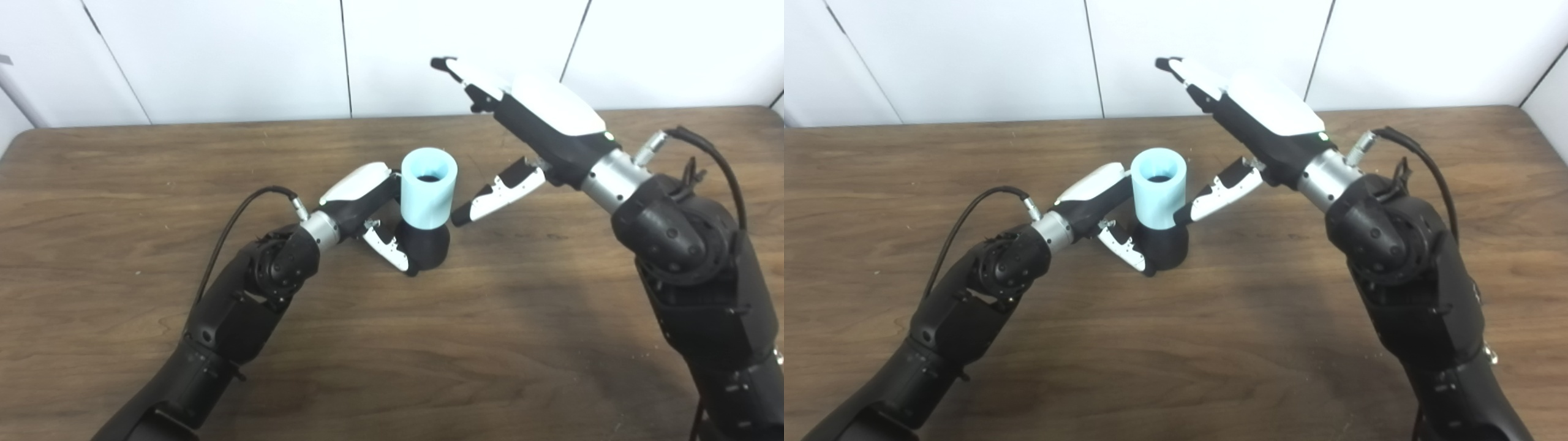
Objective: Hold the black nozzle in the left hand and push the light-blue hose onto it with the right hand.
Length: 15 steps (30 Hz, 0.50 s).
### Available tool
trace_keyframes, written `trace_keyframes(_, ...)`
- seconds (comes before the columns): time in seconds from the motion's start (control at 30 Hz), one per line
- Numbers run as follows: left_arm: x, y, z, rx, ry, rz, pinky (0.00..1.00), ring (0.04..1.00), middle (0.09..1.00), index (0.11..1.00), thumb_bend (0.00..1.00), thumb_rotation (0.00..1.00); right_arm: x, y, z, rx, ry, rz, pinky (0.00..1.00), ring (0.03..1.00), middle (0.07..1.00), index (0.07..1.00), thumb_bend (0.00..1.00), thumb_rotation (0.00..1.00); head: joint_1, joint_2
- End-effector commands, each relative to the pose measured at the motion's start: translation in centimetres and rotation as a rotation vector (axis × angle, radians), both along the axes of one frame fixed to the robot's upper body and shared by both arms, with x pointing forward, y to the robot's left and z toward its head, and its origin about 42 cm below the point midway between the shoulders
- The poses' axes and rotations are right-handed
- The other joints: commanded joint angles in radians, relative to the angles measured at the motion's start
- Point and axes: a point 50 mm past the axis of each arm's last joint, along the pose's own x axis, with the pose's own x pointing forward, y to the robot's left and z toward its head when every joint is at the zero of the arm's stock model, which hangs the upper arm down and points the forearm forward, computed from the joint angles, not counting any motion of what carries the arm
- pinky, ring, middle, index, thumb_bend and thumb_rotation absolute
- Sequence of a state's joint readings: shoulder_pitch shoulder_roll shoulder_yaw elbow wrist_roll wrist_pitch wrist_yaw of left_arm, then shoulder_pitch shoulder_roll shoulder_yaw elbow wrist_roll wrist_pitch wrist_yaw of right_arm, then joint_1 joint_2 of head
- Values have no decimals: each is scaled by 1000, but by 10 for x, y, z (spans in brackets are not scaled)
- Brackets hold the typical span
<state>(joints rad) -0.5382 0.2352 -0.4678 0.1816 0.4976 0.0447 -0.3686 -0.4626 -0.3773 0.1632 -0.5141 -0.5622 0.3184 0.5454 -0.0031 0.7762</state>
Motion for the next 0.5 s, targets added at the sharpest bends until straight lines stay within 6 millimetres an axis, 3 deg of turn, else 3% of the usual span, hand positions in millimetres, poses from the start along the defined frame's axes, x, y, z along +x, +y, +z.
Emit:
trace_keyframes(0.0, -2, 6, -16, 58, 55, 7, 1000, 619, 479, 490, 526, 0, -3, -4, 19, 36, -61, -3, 787, 942, 1000, 1000, 900, 261, -1, 1)
trace_keyframes(0.23, -2, 7, -17, 60, 58, 7, 1000, 619, 478, 490, 526, 0, -9, -20, 11, 49, 36, -33, 800, 949, 1000, 1000, 904, 188, 0, -6)
trace_keyframes(0.37, -3, 7, -19, 63, 65, 7, 1000, 634, 474, 508, 524, 0, -13, -30, -3, 0, 110, -65, 792, 963, 1000, 1000, 876, 89, 1, -9)
trace_keyframes(0.4, -3, 7, -19, 65, 68, 7, 1000, 660, 556, 503, 523, 29, -14, -32, -6, -4, 123, -69, 793, 967, 1000, 1000, 872, 73, 1, -9)
trace_keyframes(0.47, -3, 8, -19, 72, 73, 5, 1000, 732, 698, 684, 805, 70, -15, -35, -14, 3, 143, -75, 789, 970, 1000, 1000, 867, 57, 1, -9)
